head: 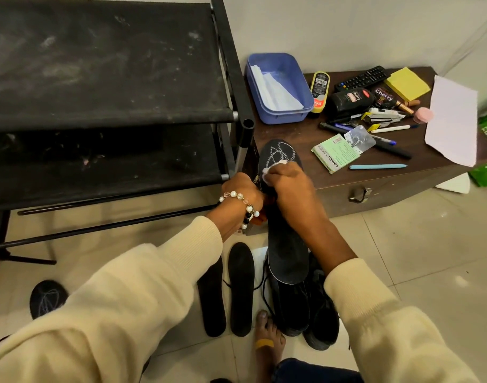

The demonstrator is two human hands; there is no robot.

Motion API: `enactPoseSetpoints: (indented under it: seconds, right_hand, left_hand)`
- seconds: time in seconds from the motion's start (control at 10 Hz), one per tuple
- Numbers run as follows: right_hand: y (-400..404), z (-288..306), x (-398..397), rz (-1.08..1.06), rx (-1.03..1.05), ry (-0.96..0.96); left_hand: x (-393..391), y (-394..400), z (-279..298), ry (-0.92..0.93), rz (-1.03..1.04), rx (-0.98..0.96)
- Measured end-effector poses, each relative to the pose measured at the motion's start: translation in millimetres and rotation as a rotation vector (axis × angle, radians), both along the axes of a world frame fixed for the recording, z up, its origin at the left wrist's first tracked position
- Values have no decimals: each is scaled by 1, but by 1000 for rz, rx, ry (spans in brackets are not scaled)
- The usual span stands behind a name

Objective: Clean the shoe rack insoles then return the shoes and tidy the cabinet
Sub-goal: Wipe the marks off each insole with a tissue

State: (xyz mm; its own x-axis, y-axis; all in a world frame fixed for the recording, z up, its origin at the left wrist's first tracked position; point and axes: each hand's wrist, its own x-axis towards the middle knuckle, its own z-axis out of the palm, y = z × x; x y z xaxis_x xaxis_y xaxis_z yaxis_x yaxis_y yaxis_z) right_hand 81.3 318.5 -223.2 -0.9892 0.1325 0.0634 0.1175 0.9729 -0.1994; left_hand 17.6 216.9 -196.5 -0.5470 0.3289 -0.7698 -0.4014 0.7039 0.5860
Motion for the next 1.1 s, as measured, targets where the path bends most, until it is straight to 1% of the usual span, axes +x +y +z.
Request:
enactPoseSetpoints:
  seconds: [0.1,0.2,0.3,0.4,0.5,0.6,0.7,0.8,0.9,1.0,1.1]
  right_hand:
    - [7,1,-1,85,-23,-35]
    - [33,1,5,-111,-139,43]
    - [35,-1,6,-262,-144,30]
    - [11,0,1,-73,8,10]
    - [-7,4,-1,115,-36,19]
    - [12,5,1,25,-28,32]
    - [35,3,5,-151,2,24]
    - [29,2,3,-208,-38,25]
    - [22,3,5,-162,-16,0]
    - [25,3,7,-176,-7,-12]
    - [13,7,8,-112,16,-9]
  left_hand:
    - [3,-1,-6,123,16,56]
    - [5,-3,-6,60,-1,52]
    - [1,-2,-3,11,-7,57]
    - [4,-4,-5,20,-4,70]
    - [3,-4,-8,167,32,70]
    - [2,-3,-2,40,-13,35]
    - [1,0,3,-60,-37,27]
    - [2,-2,2,-58,-34,37]
    - [1,-5,-2,-1,-21,76]
    - [0,-7,-6,116,40,69]
    - [0,-5,-7,195,68,56]
